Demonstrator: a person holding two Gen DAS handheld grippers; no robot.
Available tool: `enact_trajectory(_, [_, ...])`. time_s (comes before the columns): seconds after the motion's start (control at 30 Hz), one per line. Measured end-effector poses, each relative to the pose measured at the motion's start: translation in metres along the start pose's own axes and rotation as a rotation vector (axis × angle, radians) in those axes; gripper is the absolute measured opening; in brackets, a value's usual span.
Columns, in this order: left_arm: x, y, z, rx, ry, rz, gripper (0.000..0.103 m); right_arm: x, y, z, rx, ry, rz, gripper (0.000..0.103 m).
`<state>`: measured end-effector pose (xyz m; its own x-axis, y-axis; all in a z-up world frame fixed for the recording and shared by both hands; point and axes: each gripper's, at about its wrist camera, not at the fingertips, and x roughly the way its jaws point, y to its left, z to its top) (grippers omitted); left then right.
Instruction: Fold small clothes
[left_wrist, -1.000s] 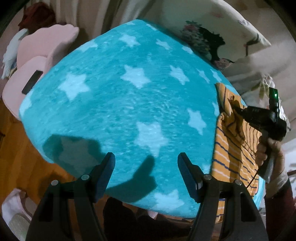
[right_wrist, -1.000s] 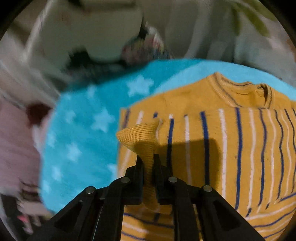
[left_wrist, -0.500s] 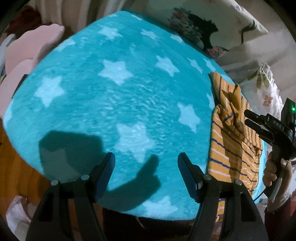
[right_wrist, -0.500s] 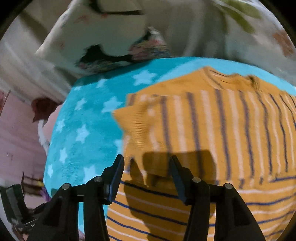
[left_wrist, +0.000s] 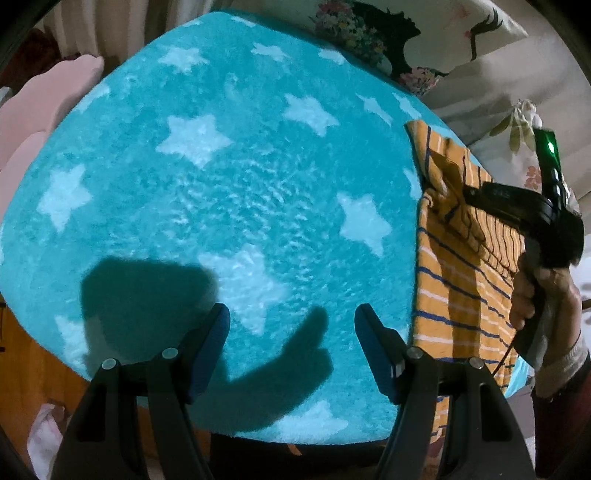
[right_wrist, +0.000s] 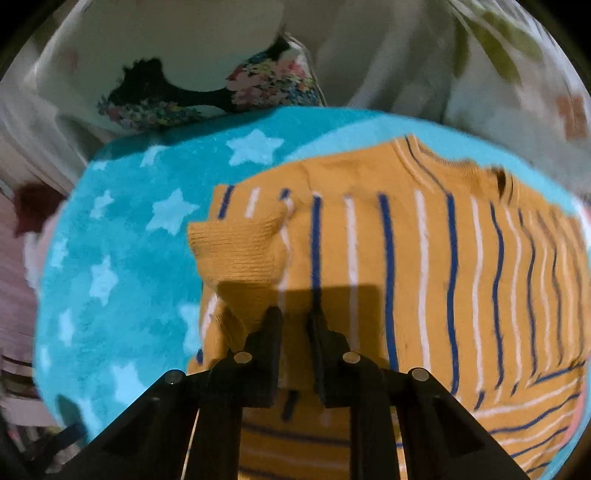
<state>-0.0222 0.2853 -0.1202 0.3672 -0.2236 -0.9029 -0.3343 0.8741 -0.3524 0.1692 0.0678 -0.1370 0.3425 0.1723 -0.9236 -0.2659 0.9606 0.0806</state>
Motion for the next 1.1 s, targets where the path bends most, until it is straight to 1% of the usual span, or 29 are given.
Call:
enact_trajectory(0.07, [0.004,-0.005,0.001,0.018,0.008,-0.006,0.069,0.002,0.010,0.002,-0.070,-0.005,-0.056,0.018])
enact_trajectory(0.1, [0.007,-0.009,0.002,0.032,0.013,-0.011,0.069,0.002,0.011,0.001,-0.083,-0.009,-0.061,0.018])
enact_trajectory(0.17, [0.013,-0.018,0.004,0.065,0.022,-0.018,0.069,-0.006,0.005,-0.003,-0.069,-0.022,-0.053,0.019])
enact_trajectory(0.23, [0.018,-0.027,0.005,0.099,0.024,-0.012,0.071,-0.028,-0.007,-0.014,-0.010,-0.072,-0.023,0.021])
enact_trajectory(0.3, [0.020,-0.036,0.005,0.129,0.011,0.005,0.072,-0.051,-0.018,-0.032,0.035,-0.105,0.017,0.037])
enact_trajectory(0.33, [0.021,-0.040,0.005,0.139,0.011,0.004,0.072,-0.060,-0.023,-0.042,0.051,-0.116,0.024,0.039])
enact_trajectory(0.4, [0.020,-0.049,0.005,0.143,0.014,-0.010,0.072,-0.071,-0.032,-0.064,0.072,-0.110,0.023,0.040])
enact_trajectory(0.5, [0.008,-0.061,-0.004,0.148,-0.026,-0.004,0.072,-0.082,-0.048,-0.098,0.107,-0.084,0.014,0.040])
enact_trajectory(0.67, [-0.012,-0.075,-0.038,0.135,-0.074,0.025,0.072,-0.093,-0.085,-0.149,0.182,-0.056,0.027,0.040])
enact_trajectory(0.73, [-0.020,-0.081,-0.058,0.111,-0.088,0.036,0.072,-0.099,-0.101,-0.169,0.195,-0.057,0.023,0.040])
enact_trajectory(0.8, [-0.028,-0.087,-0.079,0.094,-0.095,0.030,0.072,-0.112,-0.120,-0.193,0.205,-0.068,0.021,0.040])
enact_trajectory(0.93, [-0.031,-0.098,-0.116,0.063,-0.080,-0.005,0.072,-0.140,-0.164,-0.247,0.253,-0.093,0.009,0.043])
enact_trajectory(0.97, [-0.033,-0.098,-0.125,0.047,-0.087,-0.011,0.072,-0.148,-0.181,-0.267,0.283,-0.094,0.015,0.043])
enact_trajectory(1.1, [-0.042,-0.090,-0.148,-0.013,-0.125,0.011,0.072,-0.165,-0.227,-0.328,0.374,-0.092,0.015,0.044])
